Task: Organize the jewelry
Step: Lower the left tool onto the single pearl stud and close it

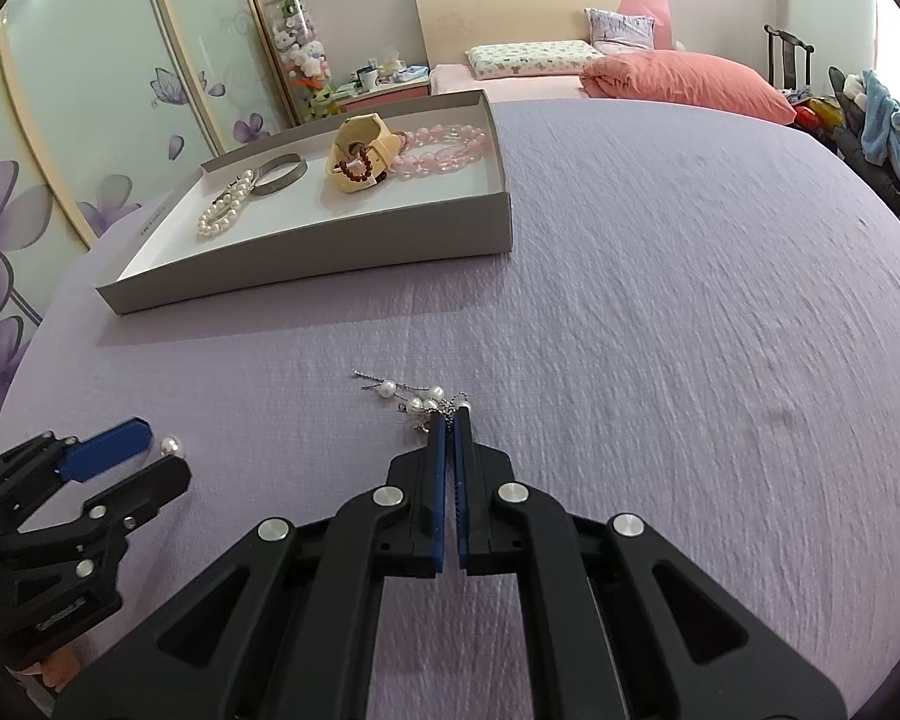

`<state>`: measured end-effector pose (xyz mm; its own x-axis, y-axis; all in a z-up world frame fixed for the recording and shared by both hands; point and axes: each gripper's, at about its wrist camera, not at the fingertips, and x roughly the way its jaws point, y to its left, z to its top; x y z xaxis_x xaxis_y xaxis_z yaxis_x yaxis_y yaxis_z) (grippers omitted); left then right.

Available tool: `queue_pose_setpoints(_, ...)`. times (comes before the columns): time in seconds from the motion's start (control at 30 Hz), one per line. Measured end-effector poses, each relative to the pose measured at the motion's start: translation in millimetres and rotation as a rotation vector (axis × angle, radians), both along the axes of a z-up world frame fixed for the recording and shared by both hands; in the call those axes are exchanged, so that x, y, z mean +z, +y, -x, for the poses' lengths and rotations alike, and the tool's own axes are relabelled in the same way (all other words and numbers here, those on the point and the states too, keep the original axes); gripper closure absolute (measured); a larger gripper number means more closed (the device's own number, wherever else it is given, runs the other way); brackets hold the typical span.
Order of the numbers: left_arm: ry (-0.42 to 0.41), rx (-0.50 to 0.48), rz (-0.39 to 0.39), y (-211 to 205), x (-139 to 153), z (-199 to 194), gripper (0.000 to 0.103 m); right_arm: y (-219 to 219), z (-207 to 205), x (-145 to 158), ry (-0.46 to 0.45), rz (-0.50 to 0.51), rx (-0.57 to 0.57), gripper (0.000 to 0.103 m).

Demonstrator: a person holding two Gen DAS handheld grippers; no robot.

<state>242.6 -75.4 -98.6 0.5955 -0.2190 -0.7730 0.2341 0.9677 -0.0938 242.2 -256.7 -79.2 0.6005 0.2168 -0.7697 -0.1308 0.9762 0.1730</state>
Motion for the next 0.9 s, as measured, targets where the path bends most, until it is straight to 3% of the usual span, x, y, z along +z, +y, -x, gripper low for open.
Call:
queue_pose_setpoints(0.2,0.001,0.021,-0.006,1,0,-2,0.076,0,0,0,0.0,0.0,0.0,0.1)
queue_pose_setpoints(0.43,0.003,0.036,-0.005,4,1,-1,0.082,0,0,0,0.0,-0.002,0.0,0.099)
queue_pose_setpoints(0.5,0.006,0.042,-0.003,5,1,-1,0.089,0,1,0,0.0,-0.002,0.0,0.099)
queue_pose_setpoints(0.9,0.009,0.067,0.034,11,1,-1,0.089,0,1,0,0.001,-0.006,0.0,0.099)
